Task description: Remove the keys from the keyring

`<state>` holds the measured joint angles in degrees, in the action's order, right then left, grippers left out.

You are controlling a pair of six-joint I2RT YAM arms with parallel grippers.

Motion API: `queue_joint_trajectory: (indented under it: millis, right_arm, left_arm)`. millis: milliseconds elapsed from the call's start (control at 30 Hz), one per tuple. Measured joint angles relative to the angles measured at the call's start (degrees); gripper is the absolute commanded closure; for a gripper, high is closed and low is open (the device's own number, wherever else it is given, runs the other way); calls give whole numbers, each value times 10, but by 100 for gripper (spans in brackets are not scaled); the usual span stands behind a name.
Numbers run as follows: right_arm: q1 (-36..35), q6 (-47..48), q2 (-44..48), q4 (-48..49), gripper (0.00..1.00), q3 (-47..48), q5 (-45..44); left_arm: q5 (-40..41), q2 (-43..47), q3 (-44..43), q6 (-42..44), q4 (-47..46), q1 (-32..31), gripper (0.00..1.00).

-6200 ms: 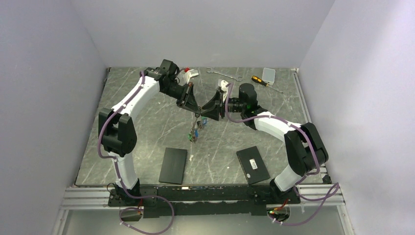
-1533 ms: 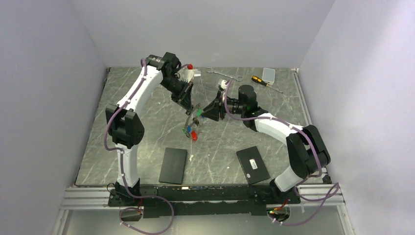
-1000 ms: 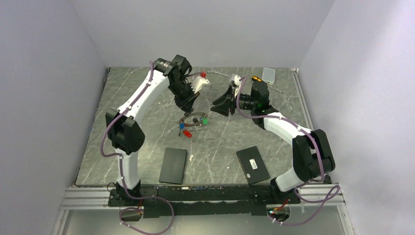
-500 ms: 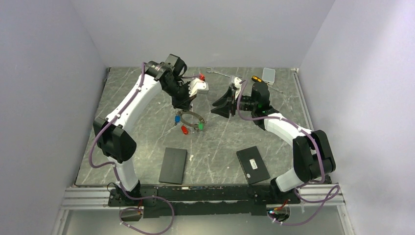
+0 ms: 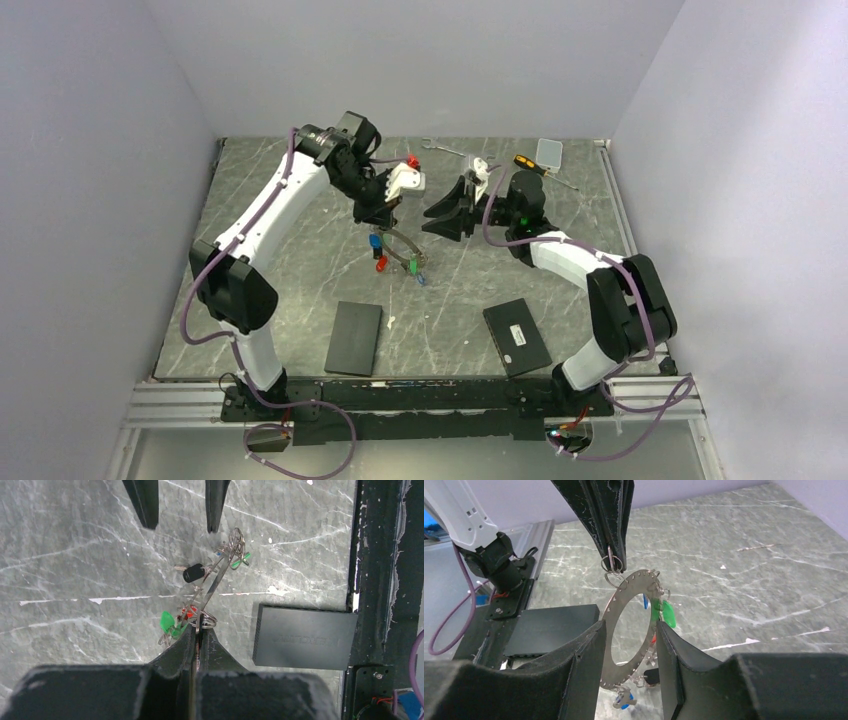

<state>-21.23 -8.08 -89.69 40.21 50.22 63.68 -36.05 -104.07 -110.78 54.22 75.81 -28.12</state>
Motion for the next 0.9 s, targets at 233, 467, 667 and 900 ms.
queue_joint_trajectory:
  millis: [233, 467, 667, 900]
  right_arm:
    - [-10, -11, -19, 23, 52, 1, 10]
    - [-23, 24, -19, -13, 50, 6, 11]
    - [-38, 32, -19, -28, 49, 7, 22]
    - [-50, 29, -19, -27, 48, 7, 33]
  left_arm:
    - [-9, 46, 63, 73, -14, -2, 100]
    - [-4, 125, 159, 181, -65, -10, 100]
    - [-8, 164, 205, 243, -115, -17, 100]
    - [-12, 191, 248, 298, -156, -24, 100]
